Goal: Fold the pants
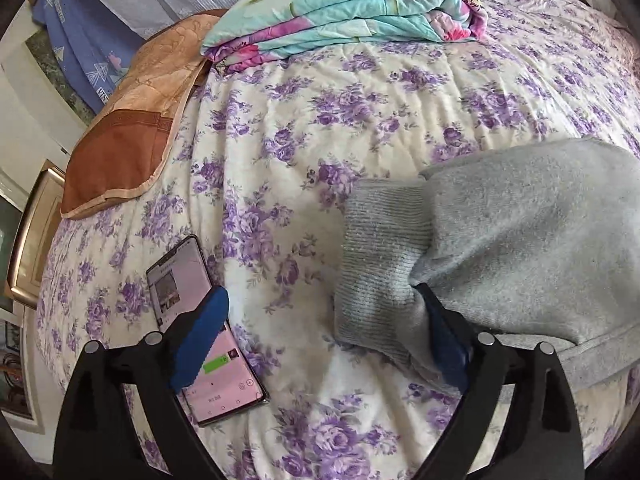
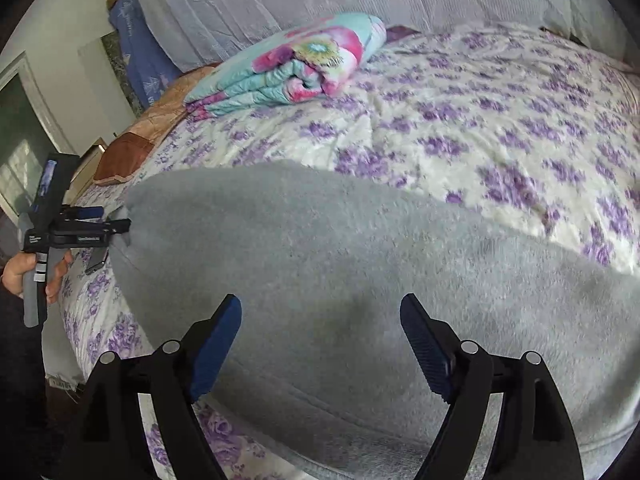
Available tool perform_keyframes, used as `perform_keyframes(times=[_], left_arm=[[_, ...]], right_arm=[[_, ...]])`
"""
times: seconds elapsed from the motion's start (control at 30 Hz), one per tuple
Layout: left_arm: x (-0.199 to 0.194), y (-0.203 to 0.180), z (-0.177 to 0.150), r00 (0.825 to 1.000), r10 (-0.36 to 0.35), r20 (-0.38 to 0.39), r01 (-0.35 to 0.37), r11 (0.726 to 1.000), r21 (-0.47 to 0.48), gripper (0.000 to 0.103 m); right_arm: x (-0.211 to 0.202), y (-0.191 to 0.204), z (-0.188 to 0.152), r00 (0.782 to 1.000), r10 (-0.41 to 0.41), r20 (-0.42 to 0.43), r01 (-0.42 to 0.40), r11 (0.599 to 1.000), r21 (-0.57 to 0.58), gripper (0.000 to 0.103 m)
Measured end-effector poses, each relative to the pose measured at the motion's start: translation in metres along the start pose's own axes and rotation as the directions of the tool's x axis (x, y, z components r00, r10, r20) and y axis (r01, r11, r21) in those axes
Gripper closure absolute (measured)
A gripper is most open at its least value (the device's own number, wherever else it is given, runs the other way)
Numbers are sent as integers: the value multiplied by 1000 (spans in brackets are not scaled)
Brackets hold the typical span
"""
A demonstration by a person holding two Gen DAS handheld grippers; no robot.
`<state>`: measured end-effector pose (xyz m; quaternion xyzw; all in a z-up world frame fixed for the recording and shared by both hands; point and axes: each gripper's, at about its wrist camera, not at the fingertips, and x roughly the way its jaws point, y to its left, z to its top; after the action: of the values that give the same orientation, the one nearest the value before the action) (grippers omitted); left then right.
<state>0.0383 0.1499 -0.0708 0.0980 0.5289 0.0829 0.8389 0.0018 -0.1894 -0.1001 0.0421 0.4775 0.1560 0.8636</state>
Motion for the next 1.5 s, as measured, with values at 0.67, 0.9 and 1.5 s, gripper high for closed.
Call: perform_keyframes(times=[0.67,0.9,1.5], left_arm=[[5,-103,5,997,-77,19,75,991,114,4],[-22,-86,0,981,-190,33,187,980,69,4],[-29,-73,-8,944,-328,35,328,945,-1,4]], right_arm=[[-161,-249,-136,965,-208,163,18,666,746,4],[-117,-261,-110,959,-225,175,-9,590,808,28],[21,57,5,991,-101,-89,86,983,-165,3]])
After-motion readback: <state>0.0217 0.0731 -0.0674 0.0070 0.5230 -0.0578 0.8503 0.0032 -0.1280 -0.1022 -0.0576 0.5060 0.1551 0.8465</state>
